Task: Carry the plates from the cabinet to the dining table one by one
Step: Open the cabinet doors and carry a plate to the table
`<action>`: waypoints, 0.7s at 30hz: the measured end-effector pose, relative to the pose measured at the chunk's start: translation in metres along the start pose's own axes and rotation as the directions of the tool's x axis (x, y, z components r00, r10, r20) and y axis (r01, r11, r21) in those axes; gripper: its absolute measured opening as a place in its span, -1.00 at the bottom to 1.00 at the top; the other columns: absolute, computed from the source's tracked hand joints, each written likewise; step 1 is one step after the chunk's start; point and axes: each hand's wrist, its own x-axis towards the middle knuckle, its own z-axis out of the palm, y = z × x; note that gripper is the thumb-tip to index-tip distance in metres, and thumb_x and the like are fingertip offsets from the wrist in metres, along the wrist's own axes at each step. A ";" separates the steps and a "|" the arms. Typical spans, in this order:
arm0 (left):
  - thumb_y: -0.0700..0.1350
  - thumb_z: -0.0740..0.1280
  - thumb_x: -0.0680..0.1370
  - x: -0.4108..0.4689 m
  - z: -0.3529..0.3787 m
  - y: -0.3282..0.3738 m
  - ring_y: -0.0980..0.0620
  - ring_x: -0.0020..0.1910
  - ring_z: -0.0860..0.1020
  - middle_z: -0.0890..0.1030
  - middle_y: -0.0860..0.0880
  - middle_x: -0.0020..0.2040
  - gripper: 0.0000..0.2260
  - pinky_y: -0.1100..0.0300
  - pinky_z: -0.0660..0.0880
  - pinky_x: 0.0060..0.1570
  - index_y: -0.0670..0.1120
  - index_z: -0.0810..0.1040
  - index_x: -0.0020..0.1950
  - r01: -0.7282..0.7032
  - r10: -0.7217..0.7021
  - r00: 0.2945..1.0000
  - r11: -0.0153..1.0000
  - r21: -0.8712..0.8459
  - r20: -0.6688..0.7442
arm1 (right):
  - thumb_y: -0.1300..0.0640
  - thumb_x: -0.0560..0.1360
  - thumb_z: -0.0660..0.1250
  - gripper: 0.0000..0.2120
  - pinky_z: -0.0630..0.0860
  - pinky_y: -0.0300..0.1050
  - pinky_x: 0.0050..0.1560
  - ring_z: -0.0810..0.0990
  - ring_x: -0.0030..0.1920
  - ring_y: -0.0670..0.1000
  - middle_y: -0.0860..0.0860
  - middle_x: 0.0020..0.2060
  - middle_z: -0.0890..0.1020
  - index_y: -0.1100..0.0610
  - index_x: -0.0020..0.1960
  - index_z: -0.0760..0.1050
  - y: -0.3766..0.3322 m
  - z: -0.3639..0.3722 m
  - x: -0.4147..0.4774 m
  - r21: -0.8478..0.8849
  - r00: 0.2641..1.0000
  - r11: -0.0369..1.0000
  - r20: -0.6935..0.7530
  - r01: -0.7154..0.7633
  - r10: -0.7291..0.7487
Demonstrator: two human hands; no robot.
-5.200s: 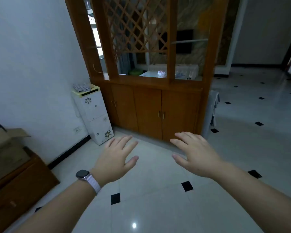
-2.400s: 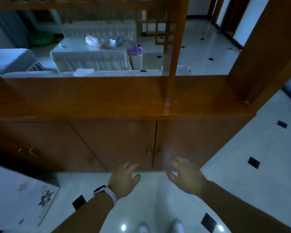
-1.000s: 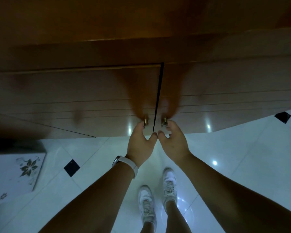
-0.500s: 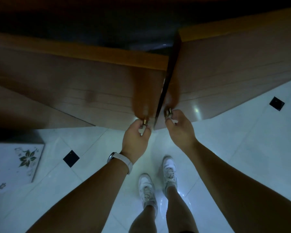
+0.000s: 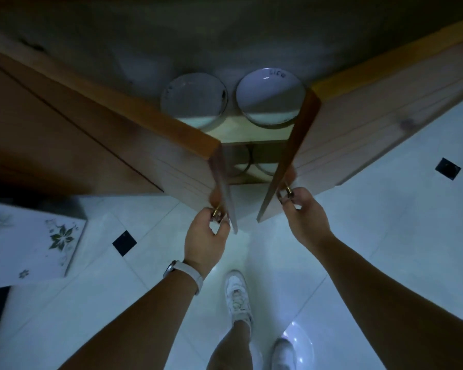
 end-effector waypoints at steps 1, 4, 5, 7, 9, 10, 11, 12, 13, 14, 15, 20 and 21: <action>-0.05 0.39 0.50 -0.006 -0.003 -0.002 0.12 -0.15 0.54 0.59 0.12 -0.14 -0.92 0.16 0.47 -0.17 0.04 0.50 -0.08 0.000 0.000 1.000 1.000 0.004 -0.003 | 0.01 0.58 0.25 -0.89 0.43 -0.20 -0.17 0.57 -0.03 0.02 -0.01 -0.02 0.61 0.02 0.06 0.44 0.004 -0.002 -0.007 0.004 1.000 1.000 0.008 0.009 -0.009; -0.03 0.41 0.50 -0.026 -0.009 -0.003 0.18 -0.11 0.51 0.56 0.16 -0.09 -0.85 0.25 0.39 -0.17 0.06 0.47 -0.01 0.004 -0.004 1.000 1.000 0.010 0.006 | 0.00 0.57 0.27 -0.82 0.46 -0.08 0.04 0.54 0.08 0.01 0.00 0.08 0.60 0.03 0.14 0.44 0.019 -0.010 -0.029 0.022 0.999 1.000 0.034 0.020 -0.021; -0.04 0.42 0.50 -0.032 -0.011 -0.002 0.19 -0.08 0.50 0.54 0.19 -0.08 -0.83 0.26 0.38 -0.14 0.05 0.46 0.01 0.018 -0.017 1.000 1.000 0.008 -0.003 | 0.00 0.57 0.29 -0.79 0.45 -0.08 0.06 0.53 0.09 0.01 -0.01 0.09 0.59 0.04 0.16 0.44 0.024 -0.013 -0.037 0.028 0.999 0.999 0.041 0.028 -0.029; -0.03 0.43 0.50 -0.043 -0.015 -0.002 0.19 -0.03 0.49 0.53 0.19 -0.07 -0.79 0.27 0.37 -0.09 0.03 0.44 0.03 0.055 -0.055 0.998 0.998 0.016 -0.031 | 0.00 0.55 0.31 -0.76 0.41 -0.12 0.04 0.51 0.07 -0.03 -0.05 0.07 0.57 0.03 0.18 0.42 0.032 -0.021 -0.054 0.044 0.998 0.999 0.050 0.023 -0.025; -0.01 0.44 0.49 -0.053 -0.019 -0.003 0.15 0.01 0.49 0.55 0.11 -0.03 -0.76 0.26 0.37 -0.04 0.03 0.43 0.04 0.083 -0.081 0.994 0.996 0.026 -0.076 | 0.01 0.53 0.35 -0.74 0.38 -0.16 0.00 0.48 0.02 -0.06 -0.10 0.02 0.53 0.00 0.17 0.39 0.042 -0.029 -0.069 0.042 0.999 0.999 0.049 0.006 -0.008; 0.00 0.45 0.49 -0.058 -0.021 -0.003 0.14 0.02 0.49 0.56 0.09 0.00 -0.75 0.26 0.37 -0.03 0.02 0.42 0.05 0.104 -0.101 0.990 0.994 0.022 -0.093 | 0.02 0.52 0.37 -0.74 0.37 -0.17 -0.01 0.48 0.00 -0.06 -0.11 0.00 0.51 -0.02 0.15 0.37 0.047 -0.032 -0.075 0.039 0.999 0.999 0.042 -0.003 0.001; 0.01 0.45 0.49 -0.064 -0.023 -0.003 0.14 0.01 0.49 0.55 0.08 0.01 -0.73 0.29 0.37 -0.05 0.02 0.41 0.06 0.130 -0.128 0.986 0.991 0.011 -0.109 | 0.03 0.51 0.38 -0.72 0.36 -0.18 -0.02 0.47 -0.01 -0.06 -0.11 0.00 0.50 -0.03 0.13 0.34 0.051 -0.035 -0.082 0.042 1.000 0.999 0.030 -0.007 0.006; 0.01 0.44 0.49 -0.069 -0.026 -0.003 0.15 0.01 0.49 0.55 0.10 0.01 -0.72 0.30 0.37 -0.06 0.03 0.40 0.07 0.155 -0.154 0.980 0.988 0.002 -0.128 | 0.03 0.50 0.40 -0.70 0.36 -0.18 -0.01 0.47 0.00 -0.07 -0.10 0.01 0.49 -0.03 0.13 0.33 0.056 -0.037 -0.087 0.050 1.000 0.999 0.014 -0.009 0.008; 0.02 0.44 0.49 -0.074 -0.029 -0.005 0.14 0.01 0.49 0.54 0.11 0.02 -0.71 0.28 0.38 -0.04 0.03 0.40 0.09 0.177 -0.175 0.973 0.984 0.003 -0.149 | 0.02 0.49 0.42 -0.67 0.36 -0.18 0.00 0.46 0.02 -0.08 -0.09 0.03 0.49 -0.01 0.14 0.33 0.060 -0.039 -0.092 0.058 1.000 0.998 -0.004 -0.011 0.011; 0.04 0.43 0.49 -0.079 -0.033 -0.008 0.13 0.02 0.50 0.53 0.11 0.03 -0.69 0.23 0.41 -0.02 0.02 0.40 0.12 0.193 -0.187 0.968 0.981 0.017 -0.168 | 0.01 0.48 0.43 -0.63 0.36 -0.19 0.02 0.45 0.05 -0.08 -0.09 0.06 0.48 0.01 0.17 0.34 0.064 -0.041 -0.098 0.066 1.000 0.998 -0.021 -0.017 0.018; 0.07 0.43 0.49 -0.083 -0.038 -0.012 0.09 0.05 0.52 0.54 0.10 0.06 -0.67 0.18 0.44 0.00 0.02 0.40 0.14 0.202 -0.191 0.965 0.978 0.043 -0.178 | 0.00 0.47 0.44 -0.59 0.37 -0.18 0.05 0.44 0.08 -0.09 -0.08 0.09 0.46 0.04 0.22 0.34 0.068 -0.043 -0.102 0.072 0.999 0.997 -0.032 -0.026 0.028; 0.16 0.33 0.53 -0.099 -0.061 -0.025 -0.09 0.16 0.53 0.54 -0.04 0.22 -0.57 0.07 0.44 0.01 -0.04 0.40 0.28 0.221 -0.169 0.966 0.934 0.280 -0.196 | -0.05 0.48 0.42 -0.46 0.39 -0.16 0.13 0.44 0.22 -0.04 -0.06 0.20 0.45 0.09 0.35 0.31 0.083 -0.052 -0.115 0.073 0.996 0.995 -0.056 -0.068 0.072; 0.19 0.31 0.53 -0.100 -0.065 -0.027 -0.13 0.16 0.53 0.53 -0.07 0.23 -0.56 0.06 0.45 0.00 -0.05 0.40 0.28 0.209 -0.151 0.969 0.922 0.325 -0.195 | -0.06 0.49 0.42 -0.47 0.39 -0.16 0.12 0.45 0.22 -0.05 -0.05 0.22 0.46 0.09 0.35 0.32 0.084 -0.054 -0.116 0.068 0.996 0.996 -0.063 -0.064 0.069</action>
